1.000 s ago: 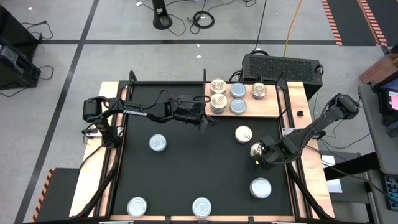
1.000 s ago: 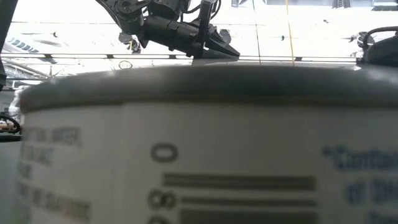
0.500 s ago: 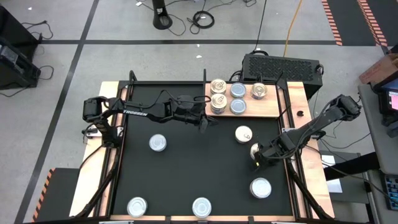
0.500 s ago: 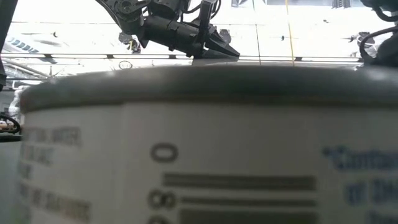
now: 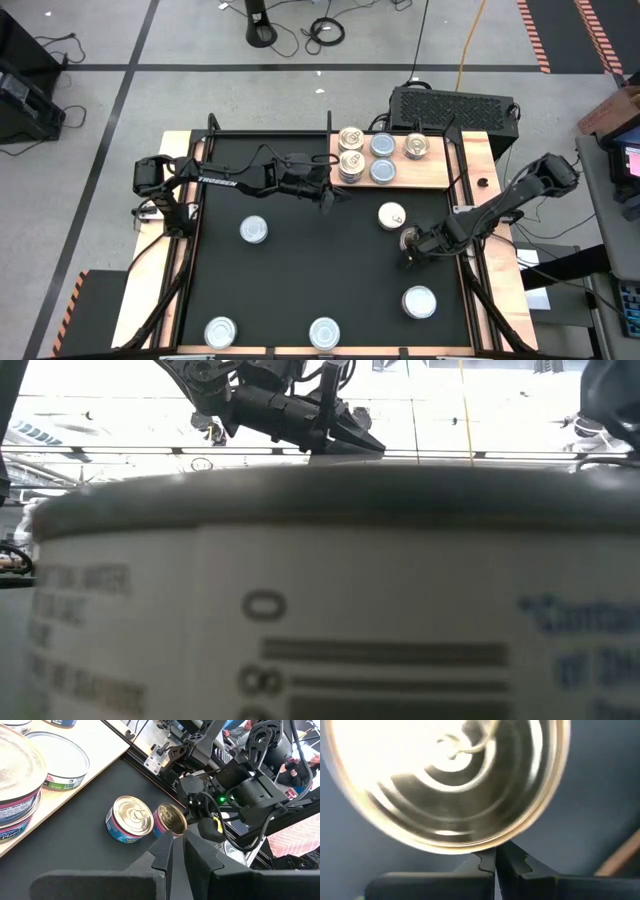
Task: Stack canned seafood by type on shelf
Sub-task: Put the blue pink tuna can on the shelf aligned with the other blue pink tuna can
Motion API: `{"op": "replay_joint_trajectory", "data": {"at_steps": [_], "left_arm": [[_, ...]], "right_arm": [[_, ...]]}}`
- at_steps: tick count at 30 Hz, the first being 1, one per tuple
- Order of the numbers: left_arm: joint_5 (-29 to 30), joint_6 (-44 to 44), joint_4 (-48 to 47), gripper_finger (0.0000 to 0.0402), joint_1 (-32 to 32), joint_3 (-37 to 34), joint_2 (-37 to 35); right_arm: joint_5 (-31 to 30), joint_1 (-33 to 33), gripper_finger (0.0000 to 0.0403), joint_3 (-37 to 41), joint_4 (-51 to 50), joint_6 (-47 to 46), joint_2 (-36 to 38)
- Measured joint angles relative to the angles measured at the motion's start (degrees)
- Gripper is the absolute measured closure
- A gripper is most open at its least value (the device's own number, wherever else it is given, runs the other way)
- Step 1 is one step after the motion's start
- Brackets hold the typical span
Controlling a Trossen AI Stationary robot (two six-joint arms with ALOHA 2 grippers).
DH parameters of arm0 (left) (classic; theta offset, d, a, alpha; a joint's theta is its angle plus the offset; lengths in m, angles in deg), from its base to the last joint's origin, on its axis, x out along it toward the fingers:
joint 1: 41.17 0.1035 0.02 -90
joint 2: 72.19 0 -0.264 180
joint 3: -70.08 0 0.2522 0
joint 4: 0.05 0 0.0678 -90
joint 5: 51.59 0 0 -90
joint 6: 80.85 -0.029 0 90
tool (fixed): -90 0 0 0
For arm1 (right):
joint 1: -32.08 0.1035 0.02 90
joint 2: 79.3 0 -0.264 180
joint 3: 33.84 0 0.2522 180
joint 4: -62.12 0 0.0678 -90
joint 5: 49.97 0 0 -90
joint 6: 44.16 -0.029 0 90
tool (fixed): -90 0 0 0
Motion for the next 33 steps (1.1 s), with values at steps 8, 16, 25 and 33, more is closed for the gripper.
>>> {"op": "replay_joint_trajectory", "data": {"at_steps": [8, 16, 25, 33], "left_arm": [[-0.04, 0.0, 0.01, 0.0357, 0.32, -0.01, 0.0], [-1.49, 0.0, 0.02, 0.0357, 0.32, 0.0, 0.0], [-2.92, 0.0, -0.37, 0.0357, 0.32, 0.0, 0.0], [-2.93, 0.0, -0.46, 0.0357, 0.43, 0.0, 0.0]], "right_arm": [[-3.42, -3.05, 0.0402, 0.0, 7.77, -0.91, 0.01], [-0.97, -1.78, 0.0402, -0.02, 11.74, -5.51, 0.45], [-9.74, 4.92, 0.0403, -3.6, 3.62, -19.67, 5.73], [-15.66, 9.13, 0.0403, -4.7, -6.37, -30.47, 7.2]]}}
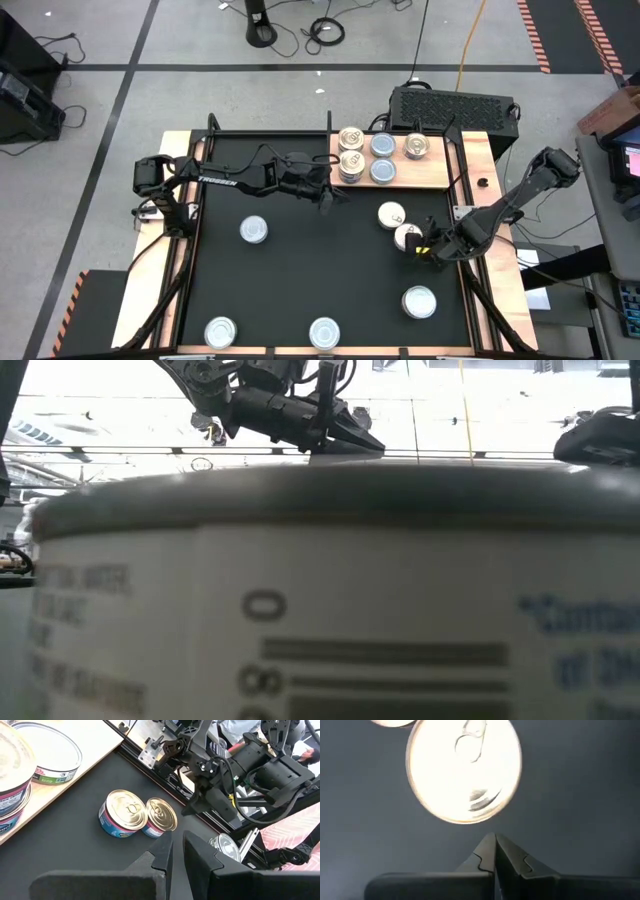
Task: Stack canned seafood by type on shelf
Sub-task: Put the blue pink tuna can on the shelf aligned with the other blue pink tuna can
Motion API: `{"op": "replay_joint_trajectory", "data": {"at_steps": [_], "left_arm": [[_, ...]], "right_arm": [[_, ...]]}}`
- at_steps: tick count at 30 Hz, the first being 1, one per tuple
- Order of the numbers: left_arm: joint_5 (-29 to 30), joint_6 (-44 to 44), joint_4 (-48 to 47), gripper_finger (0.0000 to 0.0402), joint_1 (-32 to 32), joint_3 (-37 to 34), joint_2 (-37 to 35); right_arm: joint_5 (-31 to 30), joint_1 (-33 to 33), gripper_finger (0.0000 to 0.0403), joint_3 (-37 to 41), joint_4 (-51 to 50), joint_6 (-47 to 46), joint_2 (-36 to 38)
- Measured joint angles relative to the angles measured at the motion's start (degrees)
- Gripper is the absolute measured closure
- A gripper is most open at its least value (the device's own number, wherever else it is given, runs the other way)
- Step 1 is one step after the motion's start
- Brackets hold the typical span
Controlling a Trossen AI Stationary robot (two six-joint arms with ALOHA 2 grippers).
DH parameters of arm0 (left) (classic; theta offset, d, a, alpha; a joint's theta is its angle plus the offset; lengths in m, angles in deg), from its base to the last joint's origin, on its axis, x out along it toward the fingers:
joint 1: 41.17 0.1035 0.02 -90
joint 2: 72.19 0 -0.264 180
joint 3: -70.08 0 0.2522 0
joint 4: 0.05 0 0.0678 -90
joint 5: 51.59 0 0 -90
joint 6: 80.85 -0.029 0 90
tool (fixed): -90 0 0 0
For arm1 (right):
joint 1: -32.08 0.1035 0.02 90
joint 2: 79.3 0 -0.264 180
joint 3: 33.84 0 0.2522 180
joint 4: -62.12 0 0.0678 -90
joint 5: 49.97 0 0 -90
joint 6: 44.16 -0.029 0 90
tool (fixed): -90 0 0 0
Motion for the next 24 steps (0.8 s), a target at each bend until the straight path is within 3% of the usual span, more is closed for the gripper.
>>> {"op": "replay_joint_trajectory", "data": {"at_steps": [5, 10, 18, 24], "left_arm": [[-0.02, 0.0, -0.01, 0.0357, 0.16, 0.0, 0.0], [-0.02, 0.45, 0.0, 0.0357, 0.94, 0.0, 0.0], [-0.02, 1.62, 0.04, 0.0357, 1.55, 0.0, 0.0], [-0.02, 1.64, 0.04, 0.0357, 1.51, -0.01, 0.0]], "right_arm": [[-4.0, -0.19, 0.0403, 0.0, -1.51, -0.85, -0.05], [-3.98, -0.97, 0.0391, 0.0, -4.48, -1.48, -0.05], [-4.44, -2.01, 0.0313, 0.53, -8.52, -1.85, -0.06], [-7.24, -1.99, 0.0264, 4.45, -1.82, -1.76, -0.09]]}}
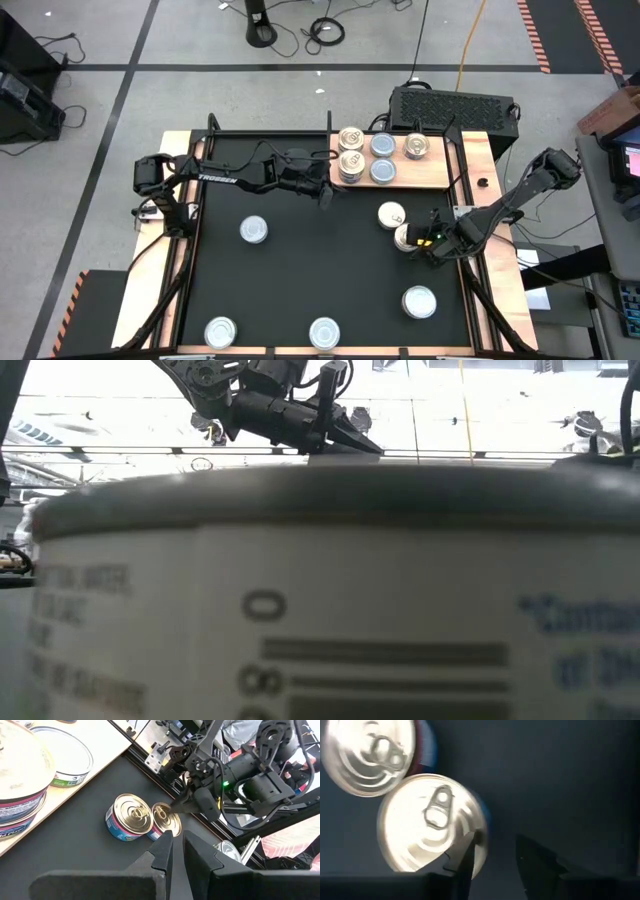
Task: Stack canned seafood by type on shelf
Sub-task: Put the blue pink tuna can on the shelf aligned with the other blue pink tuna can
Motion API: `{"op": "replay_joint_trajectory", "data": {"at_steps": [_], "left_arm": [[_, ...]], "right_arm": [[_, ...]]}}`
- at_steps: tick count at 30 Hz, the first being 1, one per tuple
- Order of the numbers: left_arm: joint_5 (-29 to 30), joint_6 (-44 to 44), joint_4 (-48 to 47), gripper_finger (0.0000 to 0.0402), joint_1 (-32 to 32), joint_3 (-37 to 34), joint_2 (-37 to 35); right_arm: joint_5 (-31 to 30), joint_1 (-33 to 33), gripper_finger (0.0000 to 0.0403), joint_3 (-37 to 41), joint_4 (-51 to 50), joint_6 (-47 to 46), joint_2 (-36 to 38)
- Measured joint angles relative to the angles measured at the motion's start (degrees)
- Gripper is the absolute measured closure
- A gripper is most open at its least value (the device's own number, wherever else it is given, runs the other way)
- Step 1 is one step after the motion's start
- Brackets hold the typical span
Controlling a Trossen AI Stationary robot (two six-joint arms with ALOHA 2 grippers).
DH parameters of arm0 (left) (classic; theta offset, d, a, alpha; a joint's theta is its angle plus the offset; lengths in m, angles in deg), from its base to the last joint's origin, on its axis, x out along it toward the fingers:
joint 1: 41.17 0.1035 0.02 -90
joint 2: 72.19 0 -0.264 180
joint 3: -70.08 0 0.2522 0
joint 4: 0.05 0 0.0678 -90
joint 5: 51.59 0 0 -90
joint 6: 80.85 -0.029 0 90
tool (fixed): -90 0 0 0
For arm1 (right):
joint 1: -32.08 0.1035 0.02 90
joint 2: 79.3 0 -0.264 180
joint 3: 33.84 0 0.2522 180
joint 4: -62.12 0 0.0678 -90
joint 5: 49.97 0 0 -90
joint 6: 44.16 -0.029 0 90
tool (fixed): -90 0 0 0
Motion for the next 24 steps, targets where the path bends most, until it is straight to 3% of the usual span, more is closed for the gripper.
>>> {"op": "replay_joint_trajectory", "data": {"at_steps": [7, 15, 24], "left_arm": [[0.0, 0.02, 0.0, 0.0357, 0.0, 0.01, 0.0], [0.0, 0.04, -0.17, 0.0357, 0.02, 0.01, 0.0], [0.0, -0.02, -0.28, 0.0357, 0.02, 0.0, 0.0]], "right_arm": [[-1.74, 0.02, 0.0274, 1.97, 3.55, -0.18, 0.11], [-2.51, 0.0, 0.0388, 2.0, 4.52, 2.21, -0.38], [-3.92, -0.09, 0.0403, 0.23, 4.62, 3.53, -0.1]]}}
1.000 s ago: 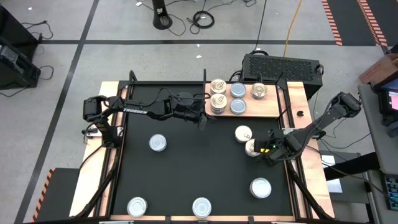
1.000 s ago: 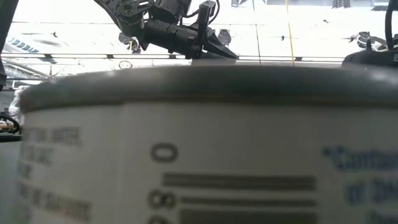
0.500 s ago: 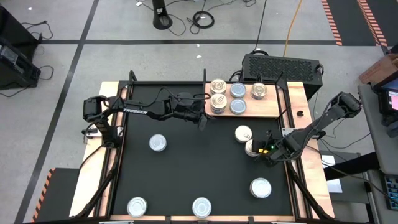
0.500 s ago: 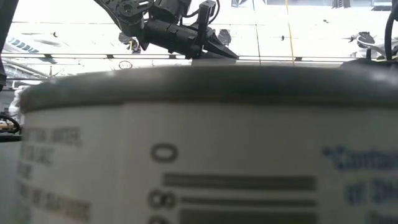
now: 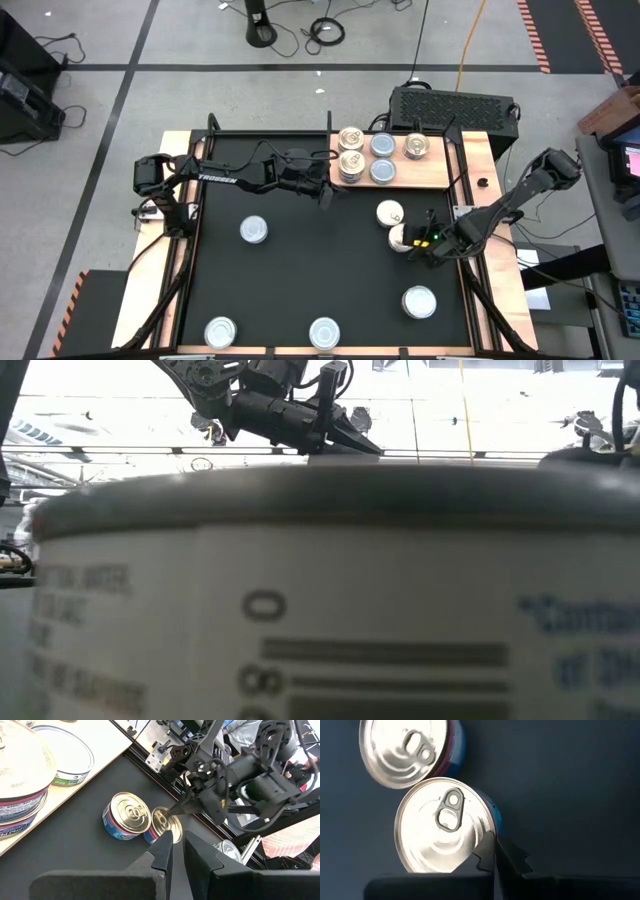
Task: Stack canned seafood by type on shelf
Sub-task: Put the blue pink tuna can on the shelf aligned with the other blue pink tuna can
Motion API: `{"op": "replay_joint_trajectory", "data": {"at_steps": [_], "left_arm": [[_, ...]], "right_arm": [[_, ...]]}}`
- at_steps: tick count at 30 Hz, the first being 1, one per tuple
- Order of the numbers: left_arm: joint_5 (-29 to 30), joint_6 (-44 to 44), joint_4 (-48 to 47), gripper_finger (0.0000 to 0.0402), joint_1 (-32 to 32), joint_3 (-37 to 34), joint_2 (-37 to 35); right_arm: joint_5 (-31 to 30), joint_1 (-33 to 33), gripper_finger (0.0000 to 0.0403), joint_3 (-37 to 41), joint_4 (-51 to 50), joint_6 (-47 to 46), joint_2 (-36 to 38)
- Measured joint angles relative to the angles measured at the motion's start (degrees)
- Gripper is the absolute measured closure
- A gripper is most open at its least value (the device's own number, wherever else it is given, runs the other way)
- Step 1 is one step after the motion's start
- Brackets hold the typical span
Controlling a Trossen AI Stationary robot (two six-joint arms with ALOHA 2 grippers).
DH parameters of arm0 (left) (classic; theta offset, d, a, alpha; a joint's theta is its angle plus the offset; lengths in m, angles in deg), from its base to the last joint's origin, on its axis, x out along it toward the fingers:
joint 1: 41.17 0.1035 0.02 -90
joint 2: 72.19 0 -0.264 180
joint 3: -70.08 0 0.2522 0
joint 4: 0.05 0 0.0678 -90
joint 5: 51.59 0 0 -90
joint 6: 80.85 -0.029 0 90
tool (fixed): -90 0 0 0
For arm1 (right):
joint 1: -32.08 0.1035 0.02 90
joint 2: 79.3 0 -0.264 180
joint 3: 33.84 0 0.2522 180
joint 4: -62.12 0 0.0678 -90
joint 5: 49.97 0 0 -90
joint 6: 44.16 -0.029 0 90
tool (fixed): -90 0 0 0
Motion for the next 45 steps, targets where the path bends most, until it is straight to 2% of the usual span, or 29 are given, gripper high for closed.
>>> {"op": "replay_joint_trajectory", "data": {"at_steps": [12, 16, 22, 28, 34, 38, 42, 45], "left_arm": [[0.0, -0.45, -0.11, 0.0357, 0.0, 0.01, 0.0], [0.0, -0.62, -0.11, 0.0357, -0.01, 0.0, 0.0], [0.01, -1.74, -0.37, 0.0357, 0.0, 0.01, 0.0], [0.21, -2.08, -0.42, 0.0357, 0.05, 0.01, 0.0], [0.27, -3.12, -0.42, 0.0357, 0.15, 0.01, 0.0], [-0.23, -10.99, -0.48, 0.0357, -1.56, 0.11, 0.0], [0.36, -31.12, -0.61, 0.0357, -6.49, 3.88, 0.07], [7.27, -46.75, -0.07, 0.0357, -10.69, 9.09, 2.42]], "right_arm": [[-9.56, -0.02, 0.0402, -3.33, -3.7, 2.52, 6.68], [-8.42, -0.02, 0.0402, -3.37, -5.87, 2.37, 7.27], [-3.16, -0.02, 0.0402, -3.37, -9.91, 2.49, 5.58], [-1.96, -0.02, 0.0401, -3.41, -8.62, 3.09, 3.16], [-0.04, -0.02, 0.0353, -2.98, -5.36, 3.04, -0.52], [-0.09, -0.02, 0.0309, -0.74, 1.59, 2.92, -1.02], [-0.63, -0.02, 0.0275, -0.54, 2.53, 3.55, -0.69], [-0.02, -0.02, 0.0258, -1.04, 1.88, 4.29, 1.29]]}}
